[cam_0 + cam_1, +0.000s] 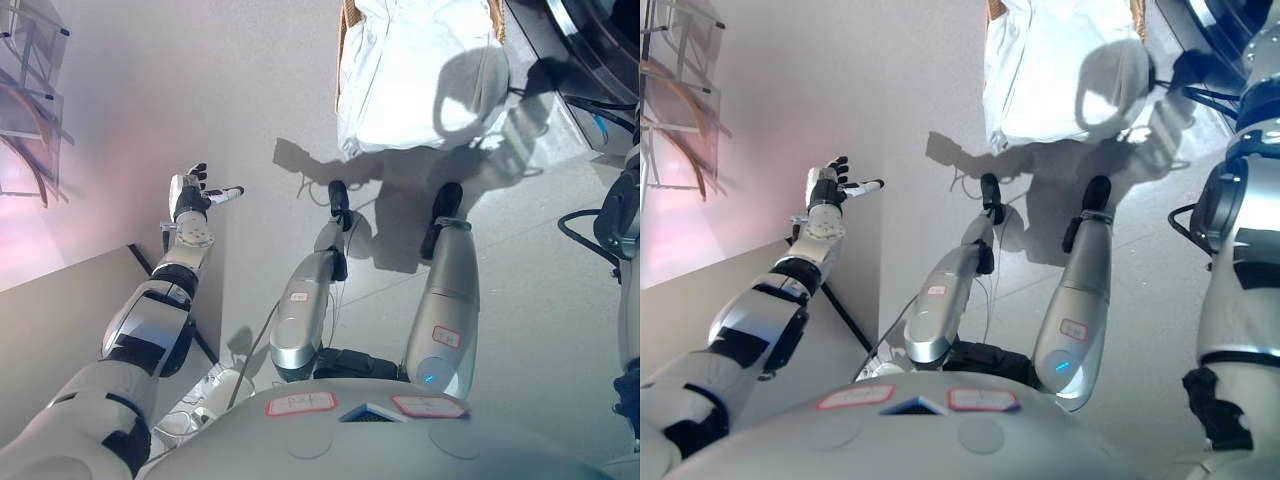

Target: Put the clothes in the basket into the washing machine.

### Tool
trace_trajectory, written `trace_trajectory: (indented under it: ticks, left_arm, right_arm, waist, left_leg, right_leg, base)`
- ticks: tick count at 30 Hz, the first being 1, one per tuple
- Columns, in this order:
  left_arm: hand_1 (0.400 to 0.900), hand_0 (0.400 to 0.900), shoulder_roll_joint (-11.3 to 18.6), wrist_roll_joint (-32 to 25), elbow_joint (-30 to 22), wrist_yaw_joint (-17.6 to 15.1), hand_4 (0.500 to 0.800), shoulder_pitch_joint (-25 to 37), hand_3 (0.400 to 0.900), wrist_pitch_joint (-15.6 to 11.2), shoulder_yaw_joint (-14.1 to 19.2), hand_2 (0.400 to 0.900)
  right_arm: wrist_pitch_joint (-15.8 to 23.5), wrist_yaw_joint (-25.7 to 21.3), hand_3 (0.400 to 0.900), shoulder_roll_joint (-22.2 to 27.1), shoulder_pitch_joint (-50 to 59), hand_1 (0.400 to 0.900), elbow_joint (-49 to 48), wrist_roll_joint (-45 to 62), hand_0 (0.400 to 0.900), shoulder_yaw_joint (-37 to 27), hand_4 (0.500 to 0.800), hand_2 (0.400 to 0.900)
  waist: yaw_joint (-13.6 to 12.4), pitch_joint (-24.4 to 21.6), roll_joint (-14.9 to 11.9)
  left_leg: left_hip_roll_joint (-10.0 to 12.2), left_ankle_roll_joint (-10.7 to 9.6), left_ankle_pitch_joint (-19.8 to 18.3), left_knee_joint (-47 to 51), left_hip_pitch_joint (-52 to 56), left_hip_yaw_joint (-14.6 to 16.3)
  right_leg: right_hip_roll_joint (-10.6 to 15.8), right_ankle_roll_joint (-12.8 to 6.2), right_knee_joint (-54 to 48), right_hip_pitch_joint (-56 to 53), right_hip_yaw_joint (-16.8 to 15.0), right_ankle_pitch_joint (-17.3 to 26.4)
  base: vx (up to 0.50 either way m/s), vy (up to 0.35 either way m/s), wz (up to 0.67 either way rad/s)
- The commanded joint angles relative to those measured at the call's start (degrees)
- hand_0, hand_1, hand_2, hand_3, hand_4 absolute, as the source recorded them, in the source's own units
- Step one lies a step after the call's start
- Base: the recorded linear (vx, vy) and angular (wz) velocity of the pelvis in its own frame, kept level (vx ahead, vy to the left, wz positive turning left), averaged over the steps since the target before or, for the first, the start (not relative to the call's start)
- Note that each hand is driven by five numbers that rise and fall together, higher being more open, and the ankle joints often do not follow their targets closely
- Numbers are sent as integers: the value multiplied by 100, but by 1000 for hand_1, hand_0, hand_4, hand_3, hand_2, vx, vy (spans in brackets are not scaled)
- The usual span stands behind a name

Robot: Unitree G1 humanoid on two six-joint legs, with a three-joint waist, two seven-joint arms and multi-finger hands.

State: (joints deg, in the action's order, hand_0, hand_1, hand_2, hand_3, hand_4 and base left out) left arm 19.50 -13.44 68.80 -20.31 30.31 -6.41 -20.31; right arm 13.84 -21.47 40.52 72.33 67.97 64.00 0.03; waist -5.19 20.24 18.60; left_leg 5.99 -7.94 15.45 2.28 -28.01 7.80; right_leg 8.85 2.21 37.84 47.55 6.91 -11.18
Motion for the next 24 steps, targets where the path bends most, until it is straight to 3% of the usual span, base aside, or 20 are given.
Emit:
trace_trajectory:
  ticks: [1, 8, 12, 13, 19, 24]
  left_arm:
    - [900, 900, 13, 99, 526, -267, 800, -483, 900, 56, 140, 900]
    - [900, 900, -116, 156, 575, -282, 800, -379, 900, 95, 107, 900]
    - [900, 900, -214, 165, 616, -332, 800, -118, 900, 150, 78, 900]
    - [900, 900, -274, 193, 624, -337, 800, -64, 900, 164, 84, 900]
    - [900, 900, -428, 257, 650, -270, 800, 11, 900, 243, 121, 900]
    - [900, 900, -532, 238, 539, -162, 800, -256, 900, 235, 228, 900]
  right_arm:
    - [122, 305, 900, -117, -272, 900, 54, -363, 900, 738, 800, 900]
    - [-361, 394, 900, -511, -531, 900, 446, -908, 900, 1047, 800, 900]
    - [-570, 470, 900, -996, -961, 900, 442, -1275, 900, 1219, 800, 900]
    - [-644, 589, 900, -1333, -1347, 900, 382, -1427, 900, 1329, 800, 900]
    - [-835, 824, 900, -2193, -2900, 900, 466, -2051, 900, 1450, 800, 900]
    - [-967, 910, 900, -2544, -4135, 900, 624, -2814, 900, 1504, 800, 900]
  waist:
    - [12, -1209, -68]
    - [70, -1164, -172]
    - [143, -1133, -272]
    - [183, -1125, -319]
    - [357, -1106, -506]
    - [503, -1134, -684]
  left_leg:
    - [-83, -291, -64, 272, 256, -260]
    - [-70, -244, -95, 272, 304, -214]
    - [-67, -203, -130, 267, 350, -179]
    - [-66, -173, -162, 252, 378, -176]
    - [-78, -79, -310, 192, 561, -165]
    - [-84, -26, -434, 157, 770, -198]
  right_leg:
    - [-250, -479, -2027, -1334, -135, 614]
    - [-288, -439, -2049, -1358, -147, 662]
    - [-302, -437, -2081, -1380, -154, 713]
    - [-309, -432, -2085, -1401, -174, 739]
    - [-310, -444, -2224, -1669, -175, 829]
    - [-313, -487, -2437, -1984, -159, 951]
  base:
    - [-15, 27, -5]
    - [-20, 8, -3]
    - [-15, 5, -7]
    - [-5, 9, -6]
    - [2, 11, -3]
    - [10, 14, -5]
